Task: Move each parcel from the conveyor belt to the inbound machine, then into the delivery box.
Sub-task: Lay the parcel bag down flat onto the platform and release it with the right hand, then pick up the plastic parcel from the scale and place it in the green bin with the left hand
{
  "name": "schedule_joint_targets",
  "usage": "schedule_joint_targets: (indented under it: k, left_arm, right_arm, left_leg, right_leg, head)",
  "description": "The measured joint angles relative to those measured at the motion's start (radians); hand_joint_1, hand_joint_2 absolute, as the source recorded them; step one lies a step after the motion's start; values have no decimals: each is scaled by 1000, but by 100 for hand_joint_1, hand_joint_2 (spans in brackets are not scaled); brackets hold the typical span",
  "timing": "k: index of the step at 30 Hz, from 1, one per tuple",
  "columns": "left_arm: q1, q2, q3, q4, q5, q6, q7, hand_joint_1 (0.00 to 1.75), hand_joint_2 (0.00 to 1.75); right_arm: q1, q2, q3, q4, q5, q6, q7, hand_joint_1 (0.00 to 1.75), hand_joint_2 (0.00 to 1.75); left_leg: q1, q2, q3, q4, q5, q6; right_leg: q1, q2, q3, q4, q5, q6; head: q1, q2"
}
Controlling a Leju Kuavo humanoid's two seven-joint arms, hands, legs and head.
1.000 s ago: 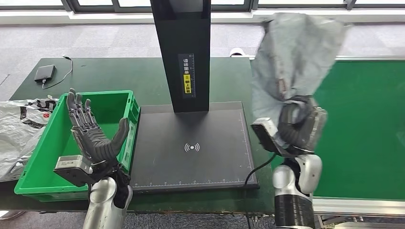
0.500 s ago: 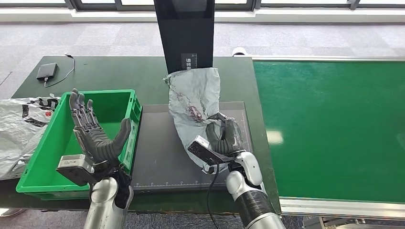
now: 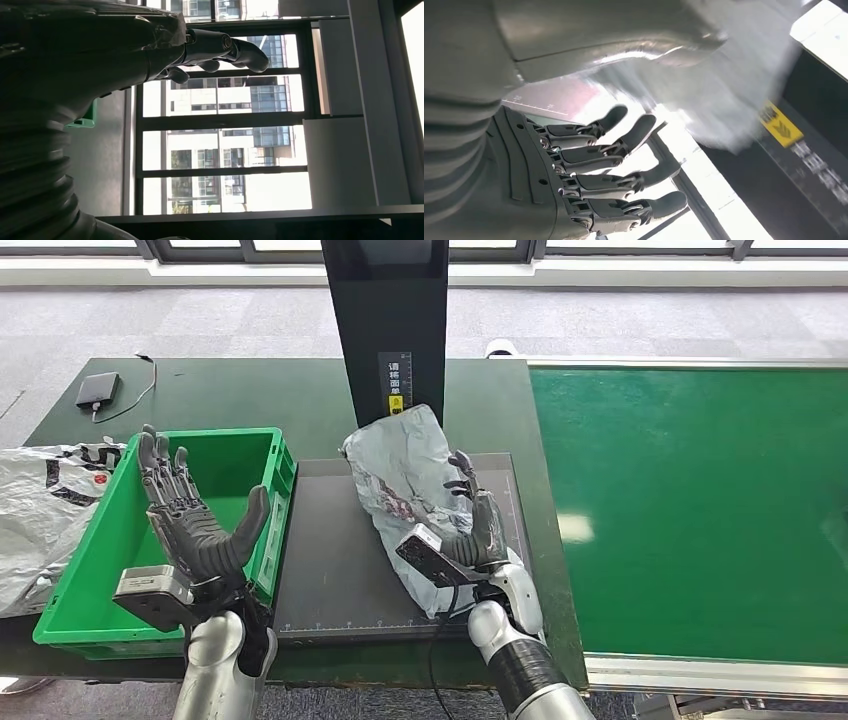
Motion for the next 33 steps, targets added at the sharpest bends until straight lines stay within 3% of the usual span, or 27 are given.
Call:
schedule_joint_targets:
  k: [8,13,17,20,25,29,33]
  left_arm:
    - [-8,6,-60,31,-103,38,0,0,175]
    - [-32,10,-160,158,-242,39,0,0,175]
    - [-63,7,-210,310,-408,43,20,0,175]
    - [-88,2,-232,411,-504,61,67,0,175]
    - [-159,-14,-252,590,-671,110,222,0,175]
    - [-200,-27,-255,688,-718,122,274,0,175]
    - [-237,-40,-256,787,-825,117,391,0,175]
  right_arm:
    - [16,0,-1,-69,-178,-93,-154,0,0]
    - [49,-9,25,-202,-284,-167,-176,0,0]
    - [92,-22,70,-351,-276,-206,-179,0,0]
    - [114,-25,77,-454,-237,-212,-180,0,0]
    - [153,-32,83,-663,-221,-213,-180,0,0]
    - [176,-38,94,-780,-217,-214,-180,0,175]
    - [194,-43,124,-896,-188,-213,-180,0,175]
  left_leg:
    - [-1,-1,0,0,0,0]
    - [-2,1,0,0,0,1]
    - [-3,2,0,0,0,1]
    - [-3,3,1,1,-1,1]
    - [-3,4,1,1,-1,1]
    - [-3,5,1,1,-1,1]
    - [-3,5,1,0,-1,1]
  right_leg:
    - [-1,-1,0,0,0,0]
    - [-2,1,-1,0,0,0]
    - [-2,2,-2,0,0,0]
    - [-2,3,-3,0,0,0]
    - [-2,3,-2,0,0,0]
    - [-2,5,-3,0,1,1]
    - [-2,4,-3,0,1,1]
  head:
    - [0,0]
    - [0,0]
    - [0,0]
    - [0,0]
    - [0,0]
    - [0,0]
    - [0,0]
